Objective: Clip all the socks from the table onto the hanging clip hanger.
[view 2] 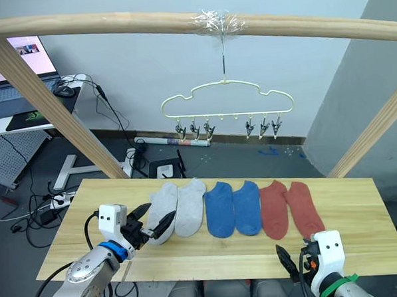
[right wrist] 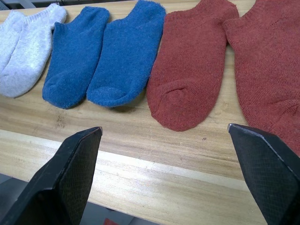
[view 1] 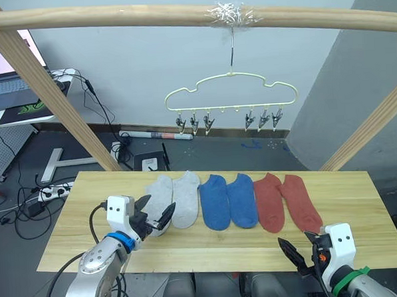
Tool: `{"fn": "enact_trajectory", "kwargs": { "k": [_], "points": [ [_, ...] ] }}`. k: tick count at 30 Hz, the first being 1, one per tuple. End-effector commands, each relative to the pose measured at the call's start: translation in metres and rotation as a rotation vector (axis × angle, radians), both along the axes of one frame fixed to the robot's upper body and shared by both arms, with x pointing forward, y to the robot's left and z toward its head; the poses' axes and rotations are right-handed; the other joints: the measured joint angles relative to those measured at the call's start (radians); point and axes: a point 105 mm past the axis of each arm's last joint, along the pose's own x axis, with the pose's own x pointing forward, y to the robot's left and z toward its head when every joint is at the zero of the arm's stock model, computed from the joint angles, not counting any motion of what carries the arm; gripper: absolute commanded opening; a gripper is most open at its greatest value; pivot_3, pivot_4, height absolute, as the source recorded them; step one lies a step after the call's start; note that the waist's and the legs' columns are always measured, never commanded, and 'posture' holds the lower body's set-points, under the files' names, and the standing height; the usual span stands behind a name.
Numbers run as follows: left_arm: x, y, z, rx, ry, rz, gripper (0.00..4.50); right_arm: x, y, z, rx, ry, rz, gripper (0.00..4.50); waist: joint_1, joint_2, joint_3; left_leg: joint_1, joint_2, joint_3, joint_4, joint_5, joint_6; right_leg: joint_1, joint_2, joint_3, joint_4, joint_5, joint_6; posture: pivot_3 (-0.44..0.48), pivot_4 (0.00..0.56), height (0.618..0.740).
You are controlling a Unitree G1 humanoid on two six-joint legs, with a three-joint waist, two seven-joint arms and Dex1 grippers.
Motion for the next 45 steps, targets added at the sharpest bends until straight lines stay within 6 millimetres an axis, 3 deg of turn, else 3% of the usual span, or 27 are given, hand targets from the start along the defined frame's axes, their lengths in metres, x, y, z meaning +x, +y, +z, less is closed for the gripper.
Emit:
{"fn": "enact_trajectory", "kwargs": {
  "k": [1,6,9,11,13,22,27,35,45],
  "points": [
    [0.002,-0.005,0.011,-0.020,-0.026,-0.014,4.47,0.001,0.003,0.009,-0.002,-0.033,0.016,4.50,0.000,0.000,0.000,0.000,0.000,0.000,0.000,0.000,0.000,0.000,0.000,0.000,0.000,0.000,0.000,0.097,0.187,0.740],
    [0.013,-0.013,0.022,-0.105,0.008,-0.049,4.47,0.003,0.002,0.011,-0.004,-0.037,0.022,4.50,0.000,0.000,0.000,0.000,0.000,0.000,0.000,0.000,0.000,0.000,0.000,0.000,0.000,0.000,0.000,0.099,0.183,0.740],
    [0.023,-0.013,0.033,-0.098,-0.045,-0.025,3.94,0.005,0.000,0.012,-0.009,-0.042,0.025,4.50,0.001,0.000,-0.001,0.000,0.000,0.000,0.000,0.000,0.000,0.001,0.000,0.000,0.000,0.000,0.000,0.101,0.182,0.740],
    [0.032,-0.015,0.042,-0.065,-0.106,0.000,3.34,0.011,-0.003,0.018,-0.023,-0.066,0.036,4.50,0.000,0.000,-0.001,0.000,0.000,0.000,0.001,0.000,0.000,0.001,0.000,0.000,0.000,0.001,0.000,0.101,0.181,0.740],
    [0.037,-0.016,0.047,-0.054,-0.141,0.015,3.34,0.015,-0.005,0.023,-0.030,-0.083,0.041,4.50,0.000,-0.001,-0.002,0.000,0.000,0.000,0.001,0.000,0.000,0.001,0.000,0.000,0.000,0.002,-0.001,0.102,0.181,0.740],
    [0.054,-0.025,0.067,-0.058,-0.260,0.054,3.34,0.050,-0.005,0.087,-0.072,-0.270,0.166,4.50,0.001,-0.001,-0.002,0.001,-0.001,-0.001,0.002,0.000,0.000,0.002,0.001,0.000,0.000,0.004,0.000,0.098,0.175,0.740],
    [0.065,-0.029,0.081,-0.048,-0.320,0.086,2.19,0.061,0.000,0.121,-0.104,-0.352,0.262,4.50,0.001,-0.001,-0.002,0.001,-0.001,-0.001,0.003,0.001,0.001,0.003,0.001,0.000,0.000,0.005,0.001,0.096,0.175,0.740],
    [0.093,-0.044,0.109,-0.031,-0.414,0.129,2.19,0.071,0.012,0.178,-0.190,-0.467,0.442,4.50,0.000,-0.002,-0.002,0.000,-0.002,-0.002,0.005,0.001,0.001,0.004,0.001,0.000,0.000,0.006,0.002,0.066,0.187,0.740],
    [0.111,-0.057,0.114,-0.041,-0.415,0.129,2.19,0.071,0.029,0.207,-0.222,-0.532,0.526,4.50,-0.001,-0.002,-0.002,0.000,-0.002,-0.002,0.005,0.001,0.001,0.004,0.001,0.000,0.000,0.006,0.002,0.031,0.190,0.740]
  ]
}}
